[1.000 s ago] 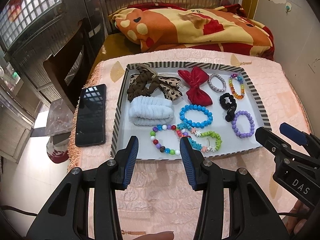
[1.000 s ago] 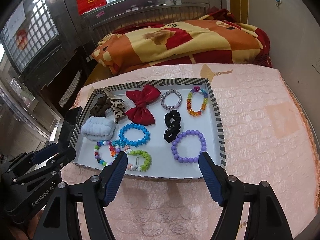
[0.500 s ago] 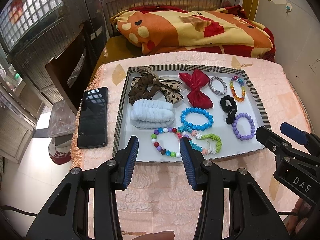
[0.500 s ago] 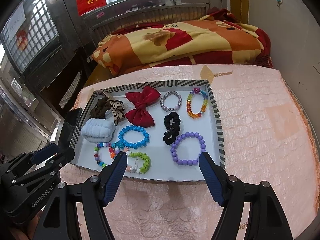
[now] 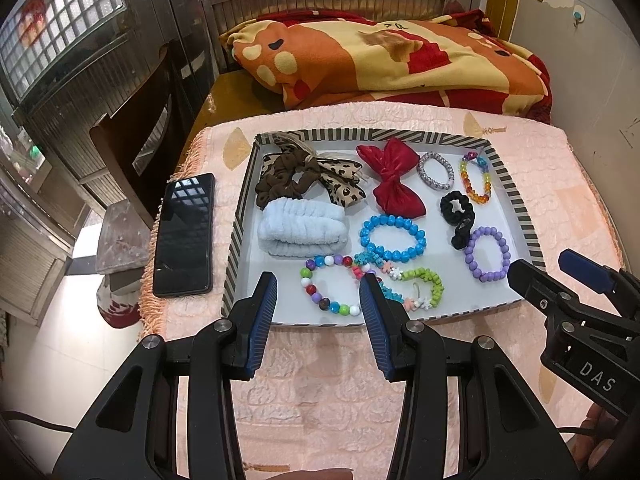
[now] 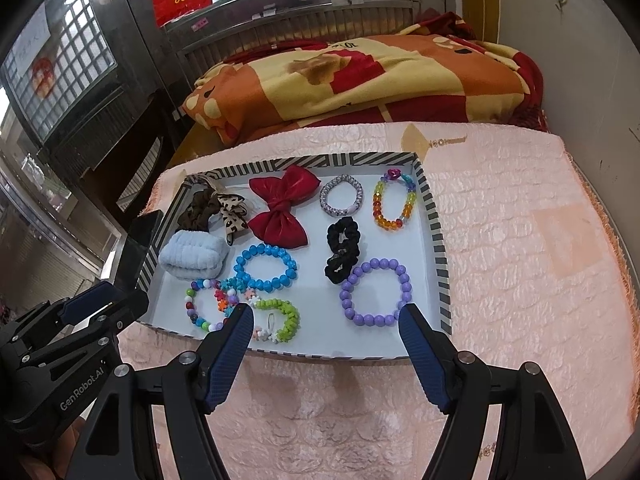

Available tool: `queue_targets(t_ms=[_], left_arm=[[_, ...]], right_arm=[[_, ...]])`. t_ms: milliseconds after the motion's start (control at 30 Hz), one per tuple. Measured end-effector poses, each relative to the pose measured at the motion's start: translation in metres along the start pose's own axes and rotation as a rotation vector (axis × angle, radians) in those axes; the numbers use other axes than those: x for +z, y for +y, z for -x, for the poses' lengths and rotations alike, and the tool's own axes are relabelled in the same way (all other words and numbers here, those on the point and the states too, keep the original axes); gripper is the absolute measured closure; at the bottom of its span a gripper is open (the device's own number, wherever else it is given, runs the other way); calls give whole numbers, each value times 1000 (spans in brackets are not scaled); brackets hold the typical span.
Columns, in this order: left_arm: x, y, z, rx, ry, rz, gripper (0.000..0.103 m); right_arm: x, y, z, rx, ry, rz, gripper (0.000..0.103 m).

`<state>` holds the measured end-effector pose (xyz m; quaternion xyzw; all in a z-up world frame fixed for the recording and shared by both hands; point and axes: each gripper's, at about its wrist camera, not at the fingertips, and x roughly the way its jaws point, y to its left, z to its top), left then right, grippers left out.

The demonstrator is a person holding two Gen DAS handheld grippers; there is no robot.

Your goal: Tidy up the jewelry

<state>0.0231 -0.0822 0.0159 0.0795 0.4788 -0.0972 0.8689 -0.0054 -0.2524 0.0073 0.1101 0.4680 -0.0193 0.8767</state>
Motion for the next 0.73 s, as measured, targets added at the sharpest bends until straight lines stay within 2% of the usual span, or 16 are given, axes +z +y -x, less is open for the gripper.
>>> queue_targets(t_ms=[500,733], left_arm=[[-1,-2,-6,-9,12,11,61],[-1,-1,-12,8,10,11,61]], right_arm=[[-2,-4,-6,14,19,-3,30],[5,-37,-3,-22,-9,-36,29]])
